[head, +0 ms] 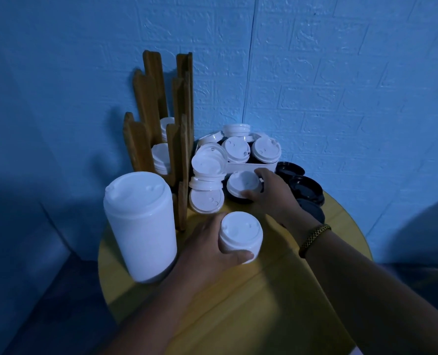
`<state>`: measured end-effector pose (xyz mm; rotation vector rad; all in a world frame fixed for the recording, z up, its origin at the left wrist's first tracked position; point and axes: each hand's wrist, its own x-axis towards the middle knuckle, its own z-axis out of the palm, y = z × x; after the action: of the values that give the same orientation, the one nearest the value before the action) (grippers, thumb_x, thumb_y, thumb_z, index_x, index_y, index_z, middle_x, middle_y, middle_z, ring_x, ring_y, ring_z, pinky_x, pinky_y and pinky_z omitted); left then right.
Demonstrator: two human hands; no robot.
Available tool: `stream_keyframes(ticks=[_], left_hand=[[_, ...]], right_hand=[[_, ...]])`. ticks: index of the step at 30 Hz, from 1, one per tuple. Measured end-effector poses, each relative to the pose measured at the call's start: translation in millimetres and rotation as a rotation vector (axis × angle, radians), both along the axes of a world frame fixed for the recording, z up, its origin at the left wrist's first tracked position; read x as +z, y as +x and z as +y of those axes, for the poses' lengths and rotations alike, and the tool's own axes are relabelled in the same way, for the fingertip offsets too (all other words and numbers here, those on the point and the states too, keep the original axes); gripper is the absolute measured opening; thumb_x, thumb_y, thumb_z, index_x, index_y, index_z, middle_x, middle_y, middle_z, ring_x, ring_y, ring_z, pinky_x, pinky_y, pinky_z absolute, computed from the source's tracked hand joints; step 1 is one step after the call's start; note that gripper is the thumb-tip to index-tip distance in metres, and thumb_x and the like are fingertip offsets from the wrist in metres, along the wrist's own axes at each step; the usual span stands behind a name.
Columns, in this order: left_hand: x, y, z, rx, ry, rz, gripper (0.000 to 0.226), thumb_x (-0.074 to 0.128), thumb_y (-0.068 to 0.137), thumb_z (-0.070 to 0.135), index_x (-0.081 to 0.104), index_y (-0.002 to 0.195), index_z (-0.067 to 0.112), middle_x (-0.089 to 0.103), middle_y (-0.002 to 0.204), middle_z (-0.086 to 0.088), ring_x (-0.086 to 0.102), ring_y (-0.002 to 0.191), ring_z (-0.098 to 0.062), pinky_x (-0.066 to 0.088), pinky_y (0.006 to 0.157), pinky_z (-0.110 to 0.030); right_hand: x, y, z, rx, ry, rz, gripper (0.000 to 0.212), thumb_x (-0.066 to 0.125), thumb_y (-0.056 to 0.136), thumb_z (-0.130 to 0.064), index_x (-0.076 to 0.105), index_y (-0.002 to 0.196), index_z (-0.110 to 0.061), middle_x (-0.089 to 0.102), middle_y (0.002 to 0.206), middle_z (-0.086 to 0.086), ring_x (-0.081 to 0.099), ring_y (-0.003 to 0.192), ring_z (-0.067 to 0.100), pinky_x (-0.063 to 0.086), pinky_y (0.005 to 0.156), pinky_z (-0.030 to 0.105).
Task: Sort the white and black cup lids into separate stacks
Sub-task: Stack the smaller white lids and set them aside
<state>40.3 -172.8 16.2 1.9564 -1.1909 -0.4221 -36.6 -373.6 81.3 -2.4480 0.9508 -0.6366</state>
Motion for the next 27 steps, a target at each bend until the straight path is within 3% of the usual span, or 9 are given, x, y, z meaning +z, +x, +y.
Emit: stream_keyframes(ticks=[3, 6, 8, 10, 14, 17, 21, 24, 27], left_hand=[[-1, 0, 1, 0.006, 0.005, 0.005, 0.091, 0.082, 0.070, 0.063, 0.030, 0.143, 0.051, 0.043, 0.140, 0.025, 0.041, 0.128, -0.001, 0.044, 0.103, -0.029], [1, -1, 3, 0.004, 0.010, 0.020, 0.093, 0.081, 0.067, 0.065, 0.031, 0.144, 0.050, 0.044, 0.142, 0.023, 0.043, 0.130, -0.004, 0.047, 0.107, -0.036], [3, -2, 4, -0.016, 0.013, 0.033, 0.089, 0.080, 0.066, 0.066, 0.035, 0.141, 0.049, 0.047, 0.139, 0.023, 0.046, 0.128, -0.005, 0.049, 0.103, -0.034], [6, -4, 6, -0.037, 0.014, 0.028, 0.086, 0.082, 0.069, 0.062, 0.037, 0.141, 0.046, 0.048, 0.135, 0.022, 0.048, 0.125, -0.005, 0.048, 0.099, -0.032], [10, -8, 10, -0.078, 0.014, 0.018, 0.094, 0.083, 0.070, 0.060, 0.031, 0.147, 0.048, 0.045, 0.135, 0.023, 0.046, 0.124, -0.004, 0.047, 0.101, -0.033], [13, -9, 11, -0.104, 0.021, 0.055, 0.103, 0.081, 0.063, 0.067, 0.026, 0.149, 0.050, 0.048, 0.140, 0.021, 0.050, 0.125, -0.006, 0.052, 0.102, -0.040], [13, -8, 12, -0.098, 0.022, 0.059, 0.110, 0.081, 0.062, 0.067, 0.023, 0.153, 0.047, 0.047, 0.145, 0.018, 0.050, 0.128, -0.008, 0.051, 0.103, -0.041], [12, -7, 12, -0.112, 0.026, 0.054, 0.104, 0.083, 0.066, 0.062, 0.025, 0.151, 0.048, 0.047, 0.143, 0.018, 0.049, 0.127, -0.008, 0.051, 0.103, -0.037], [12, -7, 11, -0.131, 0.017, 0.066, 0.096, 0.082, 0.066, 0.062, 0.030, 0.145, 0.052, 0.051, 0.137, 0.020, 0.053, 0.122, -0.006, 0.054, 0.100, -0.040]], right_hand=[[6, -22, 7, 0.028, 0.025, -0.109, 0.069, 0.078, 0.082, -0.042, 0.047, 0.139, -0.019, 0.057, 0.131, -0.002, 0.054, 0.112, 0.015, 0.046, 0.091, 0.030], [15, -54, 21, 0.119, 0.116, -0.236, 0.065, 0.079, 0.081, -0.038, 0.049, 0.137, -0.021, 0.057, 0.120, -0.013, 0.055, 0.102, 0.002, 0.045, 0.082, 0.013], [15, -77, 31, 0.242, 0.227, -0.245, 0.062, 0.081, 0.079, -0.038, 0.053, 0.132, -0.025, 0.061, 0.117, -0.020, 0.059, 0.107, -0.002, 0.050, 0.089, 0.017], [10, -95, 37, 0.357, 0.285, -0.134, 0.058, 0.081, 0.079, -0.039, 0.055, 0.131, -0.031, 0.063, 0.119, -0.021, 0.059, 0.112, -0.002, 0.052, 0.092, 0.026], [0, -105, 50, 0.450, 0.277, 0.097, 0.055, 0.075, 0.084, -0.045, 0.052, 0.134, -0.038, 0.055, 0.127, -0.024, 0.052, 0.121, -0.003, 0.052, 0.095, 0.029], [0, -95, 66, 0.390, 0.313, 0.050, 0.066, 0.075, 0.078, -0.057, 0.051, 0.134, -0.032, 0.053, 0.128, -0.016, 0.052, 0.117, 0.001, 0.050, 0.097, 0.030], [0, -86, 69, 0.387, 0.216, 0.062, 0.057, 0.078, 0.080, -0.049, 0.052, 0.128, -0.033, 0.052, 0.124, -0.015, 0.054, 0.110, 0.003, 0.051, 0.095, 0.033], [1, -87, 65, 0.433, 0.289, 0.081, 0.054, 0.078, 0.076, -0.056, 0.052, 0.122, -0.042, 0.049, 0.125, -0.021, 0.054, 0.111, 0.001, 0.052, 0.094, 0.031], [-1, -83, 67, 0.433, 0.300, 0.004, 0.044, 0.076, 0.075, -0.061, 0.057, 0.108, -0.039, 0.057, 0.117, -0.016, 0.058, 0.102, 0.006, 0.053, 0.086, 0.033]])
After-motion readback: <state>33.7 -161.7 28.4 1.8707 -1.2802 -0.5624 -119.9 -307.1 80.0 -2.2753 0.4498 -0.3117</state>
